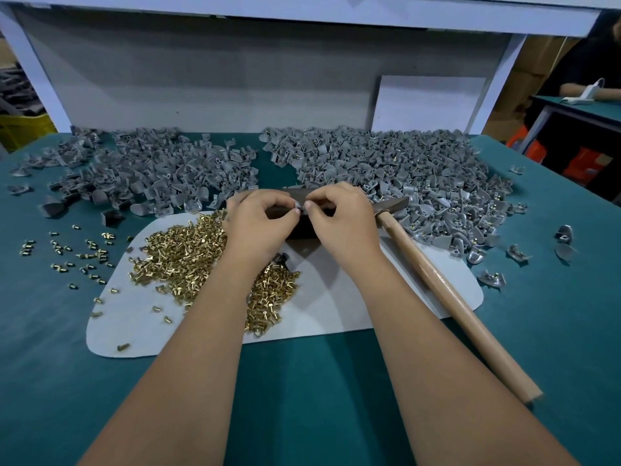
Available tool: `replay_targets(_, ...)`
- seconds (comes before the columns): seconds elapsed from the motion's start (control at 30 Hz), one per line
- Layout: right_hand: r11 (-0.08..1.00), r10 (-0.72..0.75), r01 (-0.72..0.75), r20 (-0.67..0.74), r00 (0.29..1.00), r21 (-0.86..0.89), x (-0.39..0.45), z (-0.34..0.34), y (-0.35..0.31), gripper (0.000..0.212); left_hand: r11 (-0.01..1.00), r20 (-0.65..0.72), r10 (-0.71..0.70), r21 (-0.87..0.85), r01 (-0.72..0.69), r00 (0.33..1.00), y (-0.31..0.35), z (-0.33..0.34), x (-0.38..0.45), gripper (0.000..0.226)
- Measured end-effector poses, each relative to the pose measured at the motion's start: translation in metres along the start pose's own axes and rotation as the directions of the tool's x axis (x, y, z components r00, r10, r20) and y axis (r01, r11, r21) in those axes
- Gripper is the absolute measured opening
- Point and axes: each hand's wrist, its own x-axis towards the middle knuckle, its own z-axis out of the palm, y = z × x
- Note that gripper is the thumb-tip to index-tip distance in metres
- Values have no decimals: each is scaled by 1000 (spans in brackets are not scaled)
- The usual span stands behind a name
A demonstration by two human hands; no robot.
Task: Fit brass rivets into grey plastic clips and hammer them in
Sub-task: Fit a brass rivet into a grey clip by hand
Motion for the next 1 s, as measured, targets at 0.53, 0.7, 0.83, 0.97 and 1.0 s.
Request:
replay_targets(0.53, 999, -4, 4, -9, 1000, -38, 0, 2, -4, 11, 995, 29, 10, 101, -13, 1000, 7, -1, -4, 19)
replay_targets(0.7, 997, 17, -20, -41, 999, -75, -1, 4, -8, 15, 994, 37, 14, 108, -18, 999, 8, -1, -4, 12)
replay_targets(0.83, 996, 62, -65, -45, 997, -68, -2, 5, -11, 17, 993, 28, -18, 115, 15, 999, 9, 0, -6, 7)
replay_targets(0.97, 994, 69, -73, -48, 996, -77, -3, 5, -12, 18, 990, 3, -40, 139, 39, 999, 10, 1, -7, 4)
replay_targets(1.0, 993, 73, -77, -50, 996, -84, -3, 5, -13, 17, 989, -1, -43, 140, 43, 999, 10, 1, -7, 4)
